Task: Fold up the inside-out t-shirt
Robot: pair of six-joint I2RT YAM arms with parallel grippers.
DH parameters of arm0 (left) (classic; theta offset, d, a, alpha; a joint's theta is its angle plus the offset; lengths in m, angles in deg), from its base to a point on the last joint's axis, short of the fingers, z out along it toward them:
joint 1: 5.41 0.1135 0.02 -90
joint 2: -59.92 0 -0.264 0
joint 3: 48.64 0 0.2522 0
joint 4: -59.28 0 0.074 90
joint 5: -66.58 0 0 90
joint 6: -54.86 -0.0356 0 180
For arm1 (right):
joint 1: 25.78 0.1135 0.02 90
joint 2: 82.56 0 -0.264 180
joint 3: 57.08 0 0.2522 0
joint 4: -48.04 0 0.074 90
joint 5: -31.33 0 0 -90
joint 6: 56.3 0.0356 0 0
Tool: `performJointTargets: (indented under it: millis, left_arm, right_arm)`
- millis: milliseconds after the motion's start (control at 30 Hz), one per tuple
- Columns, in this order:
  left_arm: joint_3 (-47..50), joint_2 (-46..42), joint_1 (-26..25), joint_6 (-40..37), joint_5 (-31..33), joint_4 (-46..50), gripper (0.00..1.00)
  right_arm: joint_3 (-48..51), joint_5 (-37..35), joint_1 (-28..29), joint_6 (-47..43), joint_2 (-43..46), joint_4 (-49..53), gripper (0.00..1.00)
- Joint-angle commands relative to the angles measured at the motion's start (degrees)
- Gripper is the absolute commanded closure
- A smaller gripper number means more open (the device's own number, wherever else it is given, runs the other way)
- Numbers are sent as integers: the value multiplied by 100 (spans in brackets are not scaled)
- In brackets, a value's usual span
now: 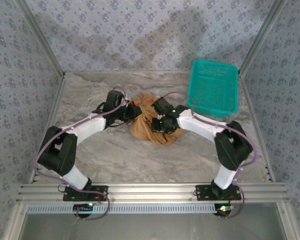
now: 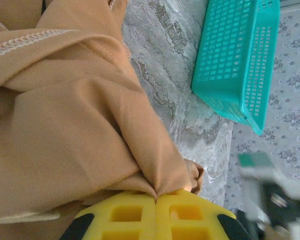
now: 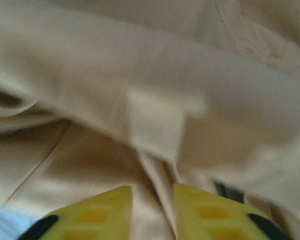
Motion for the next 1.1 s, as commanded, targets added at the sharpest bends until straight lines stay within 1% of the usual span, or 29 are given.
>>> performJointTargets:
  millis: [0, 67, 100, 167, 233, 267, 300, 333, 367, 400, 467, 533, 600, 633, 700, 767, 833, 900, 1000, 1067]
  left_arm:
    - [-239, -349, -10, -164, 49, 174, 100]
    - [-216, -416, 1, -202, 73, 230, 100]
    - [-202, -445, 6, -206, 76, 247, 100]
    - [-171, -502, 40, -204, 65, 264, 100]
    - [-177, -534, 92, -226, 60, 283, 100]
    - [-199, -543, 139, -235, 47, 300, 100]
    - [-233, -533, 184, -239, 14, 314, 100]
    - [-284, -514, 243, -239, -18, 331, 100]
    - [-357, -480, 302, -279, -40, 365, 100]
    - [-460, -420, 367, -342, -33, 452, 100]
    - [-723, -215, 511, -494, 8, 659, 100]
    - [-1022, 137, 704, -604, -1, 793, 100]
    - [-1327, 604, 938, -697, -27, 920, 100]
    - [-1486, 884, 1063, -739, -52, 996, 100]
    - [-1703, 1420, 1288, -762, -176, 1067, 100]
    - [-1717, 1759, 1414, -762, -292, 1024, 100]
    - [-1450, 1831, 1457, -704, -298, 847, 100]
    - [-963, 1716, 1466, -539, -315, 427, 100]
    - [-327, 1447, 1466, -426, -300, 66, 100]
    - [59, 1197, 1466, -358, -270, -126, 100]
  right_arm:
    - [-387, -270, -100, 26, -398, -200, 56]
    - [-486, -402, -164, 211, -617, -342, 49]
    - [-531, -460, -195, 254, -735, -399, 49]
    - [-582, -456, -219, 351, -945, -488, 49]
    - [-579, -368, -217, 449, -1140, -595, 52]
    - [-587, -324, -214, 480, -1227, -643, 58]
    - [-612, -256, -215, 496, -1274, -648, 67]
    - [-657, -191, -221, 501, -1294, -605, 82]
    - [-731, -143, -223, 481, -1246, -497, 94]
    - [-825, -100, -225, 422, -1124, -361, 100]
    - [-1013, 27, -228, 228, -756, -103, 100]
    - [-1288, 298, -240, -42, -310, 195, 100]
    - [-1523, 631, -237, -370, 160, 442, 100]
    - [-1598, 917, -261, -463, 435, 536, 100]
    - [-1601, 1499, -358, -630, 990, 356, 100]
    - [-1355, 1752, -458, -661, 1602, -147, 100]
    - [-990, 1739, -563, -652, 2228, -650, 100]
    - [-591, 1596, -723, -621, 2786, -1012, 100]
    - [85, 1603, -1098, -438, 3274, -1446, 100]
    - [562, 1759, -1272, -352, 3312, -1579, 100]
